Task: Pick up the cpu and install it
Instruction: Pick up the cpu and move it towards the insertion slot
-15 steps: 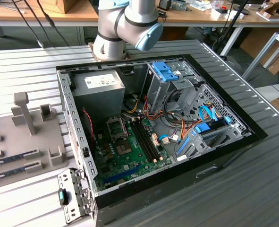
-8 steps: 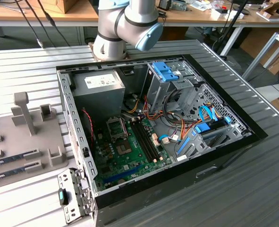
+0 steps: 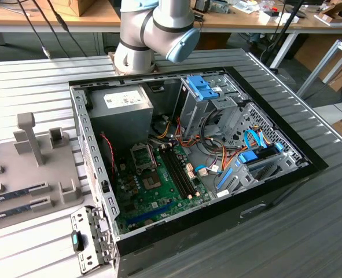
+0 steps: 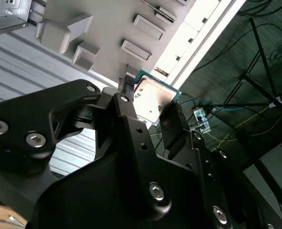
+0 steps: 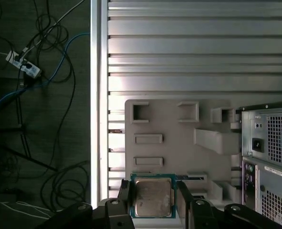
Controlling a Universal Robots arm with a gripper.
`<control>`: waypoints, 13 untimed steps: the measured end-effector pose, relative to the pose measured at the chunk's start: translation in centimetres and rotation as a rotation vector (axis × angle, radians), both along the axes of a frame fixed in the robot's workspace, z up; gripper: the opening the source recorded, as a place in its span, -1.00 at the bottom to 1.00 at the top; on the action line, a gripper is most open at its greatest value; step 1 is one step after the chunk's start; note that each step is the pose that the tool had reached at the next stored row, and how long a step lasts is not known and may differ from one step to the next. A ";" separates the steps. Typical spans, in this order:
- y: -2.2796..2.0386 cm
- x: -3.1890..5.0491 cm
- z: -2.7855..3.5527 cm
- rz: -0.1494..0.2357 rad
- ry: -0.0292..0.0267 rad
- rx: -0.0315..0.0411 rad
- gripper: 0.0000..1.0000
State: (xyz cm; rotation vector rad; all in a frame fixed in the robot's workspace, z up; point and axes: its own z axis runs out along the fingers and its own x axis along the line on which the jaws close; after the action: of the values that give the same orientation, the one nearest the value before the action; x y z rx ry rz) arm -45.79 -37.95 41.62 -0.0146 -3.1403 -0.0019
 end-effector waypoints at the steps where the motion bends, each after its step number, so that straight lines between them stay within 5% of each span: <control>1: 0.00 0.00 0.09 0.000 0.0000 0.0001 -0.06; 13: 0.00 0.00 1.60 0.000 0.0001 0.0010 -0.06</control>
State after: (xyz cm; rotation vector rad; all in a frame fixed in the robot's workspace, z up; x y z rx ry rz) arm -45.79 -37.95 43.22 -0.0147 -3.1403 -0.0034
